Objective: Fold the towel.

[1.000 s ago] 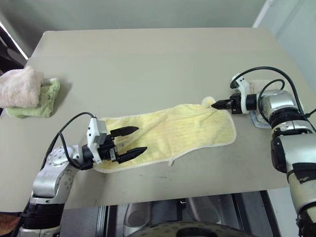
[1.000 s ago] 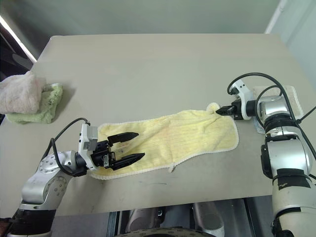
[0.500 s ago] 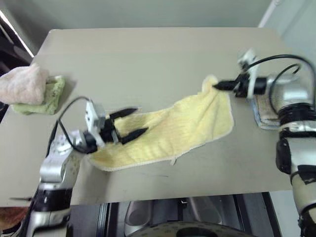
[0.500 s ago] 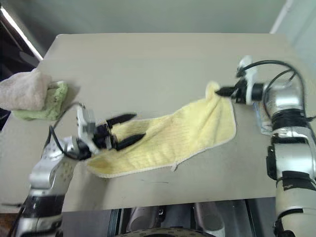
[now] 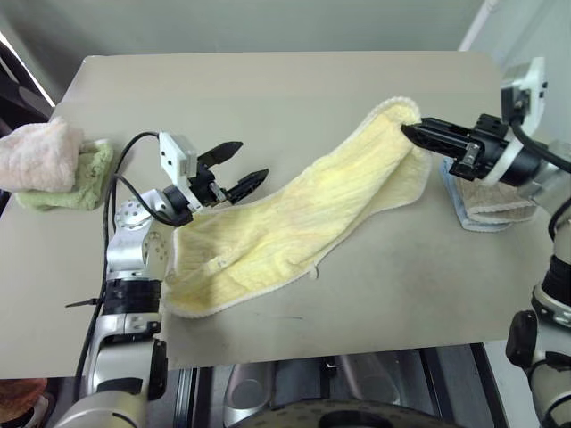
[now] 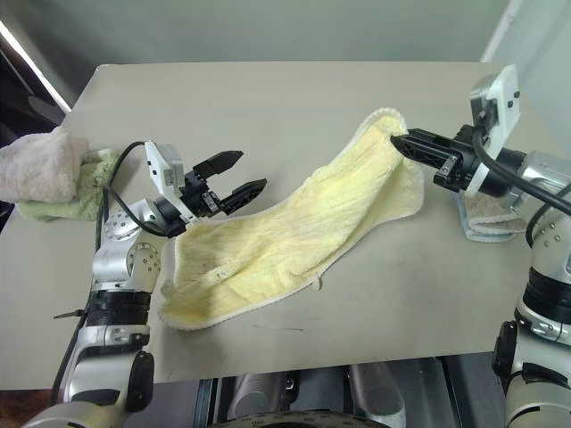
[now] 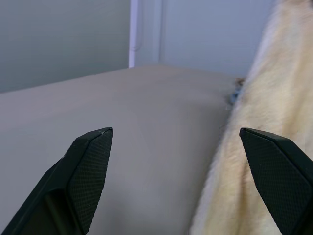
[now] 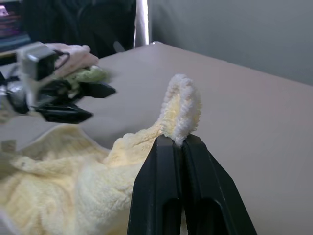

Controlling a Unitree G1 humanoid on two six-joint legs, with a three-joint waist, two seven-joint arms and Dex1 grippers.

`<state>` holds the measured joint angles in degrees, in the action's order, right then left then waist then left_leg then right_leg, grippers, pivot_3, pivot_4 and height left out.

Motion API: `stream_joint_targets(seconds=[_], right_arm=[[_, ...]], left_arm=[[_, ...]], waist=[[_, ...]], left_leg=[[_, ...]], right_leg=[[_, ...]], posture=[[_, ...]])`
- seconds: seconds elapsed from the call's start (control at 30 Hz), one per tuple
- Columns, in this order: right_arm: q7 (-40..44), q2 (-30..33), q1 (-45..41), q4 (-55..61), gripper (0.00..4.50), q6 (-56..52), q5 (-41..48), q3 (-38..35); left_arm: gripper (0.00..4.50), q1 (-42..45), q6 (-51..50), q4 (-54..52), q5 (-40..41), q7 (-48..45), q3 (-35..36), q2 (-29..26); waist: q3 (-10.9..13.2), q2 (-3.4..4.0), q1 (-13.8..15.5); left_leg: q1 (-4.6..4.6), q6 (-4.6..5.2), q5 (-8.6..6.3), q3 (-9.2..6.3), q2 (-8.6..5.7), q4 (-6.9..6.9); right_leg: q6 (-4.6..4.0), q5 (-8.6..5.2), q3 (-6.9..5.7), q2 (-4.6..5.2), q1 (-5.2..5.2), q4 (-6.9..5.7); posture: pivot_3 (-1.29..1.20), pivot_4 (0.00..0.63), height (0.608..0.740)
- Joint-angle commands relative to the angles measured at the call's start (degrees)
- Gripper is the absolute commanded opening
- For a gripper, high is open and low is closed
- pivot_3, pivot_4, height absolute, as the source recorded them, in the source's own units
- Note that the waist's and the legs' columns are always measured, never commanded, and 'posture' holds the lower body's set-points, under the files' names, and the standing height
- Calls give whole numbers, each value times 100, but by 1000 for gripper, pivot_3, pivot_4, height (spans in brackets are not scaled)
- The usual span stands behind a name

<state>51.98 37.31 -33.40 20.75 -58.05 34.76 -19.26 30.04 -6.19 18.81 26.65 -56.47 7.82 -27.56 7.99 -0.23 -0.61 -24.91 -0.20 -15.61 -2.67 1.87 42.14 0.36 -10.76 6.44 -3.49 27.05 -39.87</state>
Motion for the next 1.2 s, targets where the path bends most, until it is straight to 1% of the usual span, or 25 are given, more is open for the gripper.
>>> stream_joint_targets(seconds=[0.03,0.2,0.27,0.33,0.53,0.67,0.8,0.9,1.07,1.17,1.2], right_arm=[[-265,68,251,819,46,8,645,-653],[-585,230,425,1098,46,-92,1270,-1001],[-647,346,514,1173,46,-128,1506,-1052],[-719,463,587,1216,46,-132,1707,-1079],[-959,724,638,1223,46,-68,2186,-1045],[-1054,838,672,1222,46,8,2355,-930],[-1147,948,589,1199,46,62,2542,-880],[-1186,1030,573,1170,46,107,2634,-856],[-1198,1138,626,1108,46,202,2696,-784],[-1210,1158,666,1085,0,266,2699,-737],[-1214,1162,674,1080,0,284,2703,-727]], left_arm=[[4500,478,62,852,-142,-301,172,-410],[4500,743,210,1849,-339,-948,91,-802],[4500,781,-77,2085,-322,-1362,45,-985],[4500,840,-610,2275,-244,-1708,36,-1167],[4500,840,-735,2812,-600,-2037,-85,-1475],[4500,750,-879,2926,-753,-2096,-161,-1536],[4500,432,-600,2846,-976,-2343,-322,-1603],[4500,363,-585,2861,-967,-2406,-280,-1618],[4500,166,-509,2914,-1012,-2671,-279,-1853],[3900,109,-480,2979,-1031,-2781,-287,-1942],[3605,102,-517,2984,-1018,-2842,-294,-1972]], waist=[[2,-2,7],[1,-2,-2],[1,-3,1],[1,-3,4],[1,-3,11],[1,-3,22],[-1,-4,22],[-2,-2,10],[-5,-1,-24],[-6,0,-51],[-6,0,-54]], left_leg=[[-3,-1,3,-3,0,0],[-5,0,3,-4,-5,0],[-7,0,2,-5,-5,0],[-18,1,2,-7,-5,0],[-29,1,1,-9,-6,-2],[-30,2,1,-10,-7,-2],[-31,4,-1,-9,-8,-2],[-30,5,-4,-5,-8,-2],[-28,5,-9,-4,-8,-3],[-26,5,-11,-4,-7,-5],[-26,5,-12,-5,-7,-6]], right_leg=[[4,-1,-1,0,3,0],[7,-1,2,1,5,-1],[10,-4,1,1,6,-1],[11,-6,1,1,15,-1],[11,-6,1,1,27,-1],[14,-7,2,2,27,0],[17,-11,2,2,28,0],[17,-13,5,1,30,-1],[15,-16,7,1,32,-1],[13,-17,8,0,33,-1],[12,-18,8,0,34,-1]], posture=[[0,150,703],[0,150,703],[0,150,703],[0,150,703],[0,150,703],[0,150,703],[0,150,703],[0,150,703],[0,150,703],[0,150,703],[0,150,703]])
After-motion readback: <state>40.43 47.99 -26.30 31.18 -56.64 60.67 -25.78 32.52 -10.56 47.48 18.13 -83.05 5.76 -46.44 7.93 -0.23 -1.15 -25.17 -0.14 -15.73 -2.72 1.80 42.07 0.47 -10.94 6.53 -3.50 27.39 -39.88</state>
